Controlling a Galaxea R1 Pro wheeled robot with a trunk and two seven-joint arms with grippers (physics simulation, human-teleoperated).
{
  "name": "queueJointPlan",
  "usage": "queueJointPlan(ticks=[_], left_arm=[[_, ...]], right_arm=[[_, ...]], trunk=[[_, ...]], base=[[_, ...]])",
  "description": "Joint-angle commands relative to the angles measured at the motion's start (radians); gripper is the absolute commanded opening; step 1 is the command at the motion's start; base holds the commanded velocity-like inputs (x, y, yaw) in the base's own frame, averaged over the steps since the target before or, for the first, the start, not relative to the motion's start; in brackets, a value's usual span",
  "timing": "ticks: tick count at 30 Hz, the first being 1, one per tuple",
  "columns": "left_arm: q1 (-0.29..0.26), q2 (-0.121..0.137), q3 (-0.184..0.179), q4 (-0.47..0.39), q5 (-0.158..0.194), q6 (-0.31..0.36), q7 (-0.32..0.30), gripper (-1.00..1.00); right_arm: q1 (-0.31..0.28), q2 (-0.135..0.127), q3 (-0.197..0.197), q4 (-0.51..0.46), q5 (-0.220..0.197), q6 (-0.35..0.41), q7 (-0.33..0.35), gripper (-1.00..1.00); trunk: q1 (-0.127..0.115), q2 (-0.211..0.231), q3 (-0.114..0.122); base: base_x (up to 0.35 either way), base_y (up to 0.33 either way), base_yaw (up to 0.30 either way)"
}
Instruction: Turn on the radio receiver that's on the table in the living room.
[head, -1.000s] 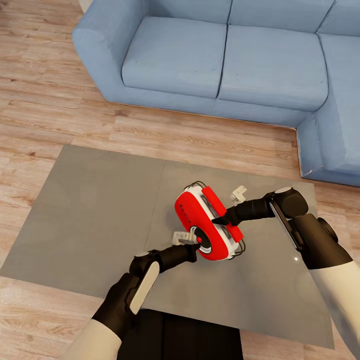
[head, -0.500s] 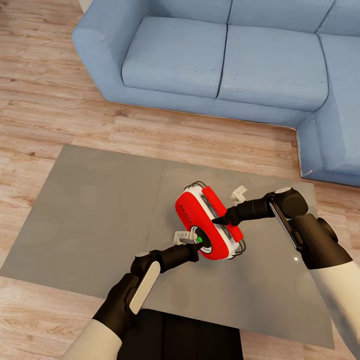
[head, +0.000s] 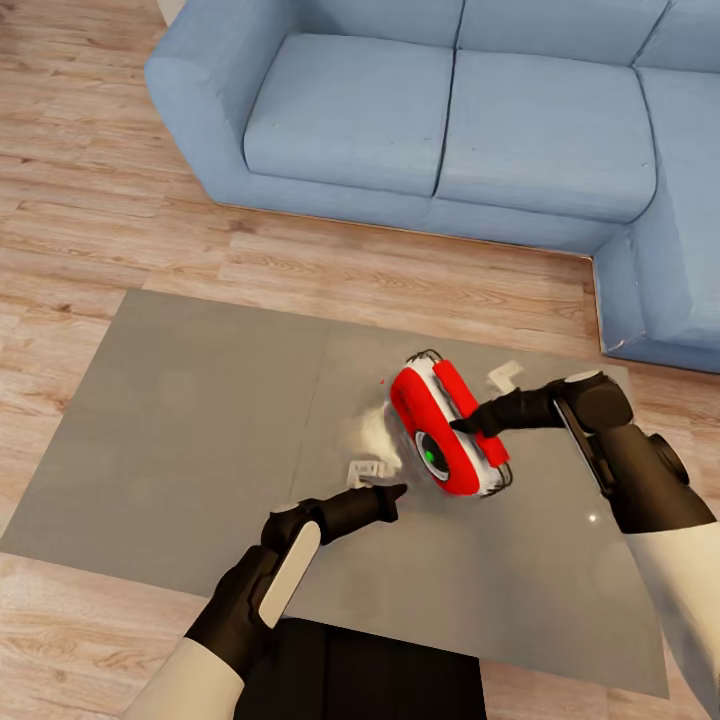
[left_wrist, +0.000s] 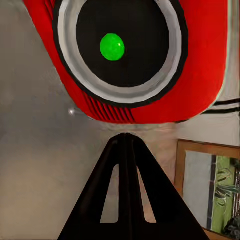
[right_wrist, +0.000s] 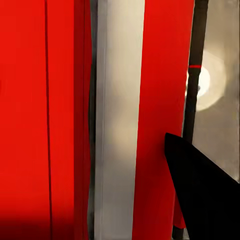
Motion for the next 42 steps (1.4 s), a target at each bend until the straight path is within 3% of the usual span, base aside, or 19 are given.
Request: queueJointPlan(ticks=[1, 4, 9, 15, 42], left_arm=[[0.000, 0.000, 0.000, 0.000, 0.000, 0.000, 0.000, -1.00], [0.000, 0.000, 0.000, 0.001, 0.000, 0.001, 0.000, -1.00], [0.000, 0.000, 0.000, 0.002, -0.001, 0.002, 0.001, -1.00], [0.000, 0.000, -0.001, 0.012, -0.007, 0.002, 0.005, -1.00], [0.000, 0.000, -0.002, 0.027, -0.008, 0.011, 0.015, -1.00]], right_arm=[[0.000, 0.002, -0.006, -0.001, 0.021, 0.012, -0.016, -1.00], [0.000, 0.003, -0.022, -0.009, 0.090, 0.012, -0.028, -1.00], [0.000, 0.001, -0.040, -0.015, 0.119, 0.012, -0.037, -1.00], [0.000, 0.003, -0.044, -0.017, 0.183, 0.012, -0.136, -1.00], [0.000, 0.010, -0.040, -0.023, 0.193, 0.012, -0.158, -1.00]], trunk=[[0.000, 0.000, 0.000], [0.000, 0.000, 0.000], [0.000, 0.000, 0.000], [0.000, 0.000, 0.000], [0.000, 0.000, 0.000]], base=[[0.000, 0.000, 0.000], [0.000, 0.000, 0.000], [0.000, 0.000, 0.000], [0.000, 0.000, 0.000], [0.000, 0.000, 0.000]])
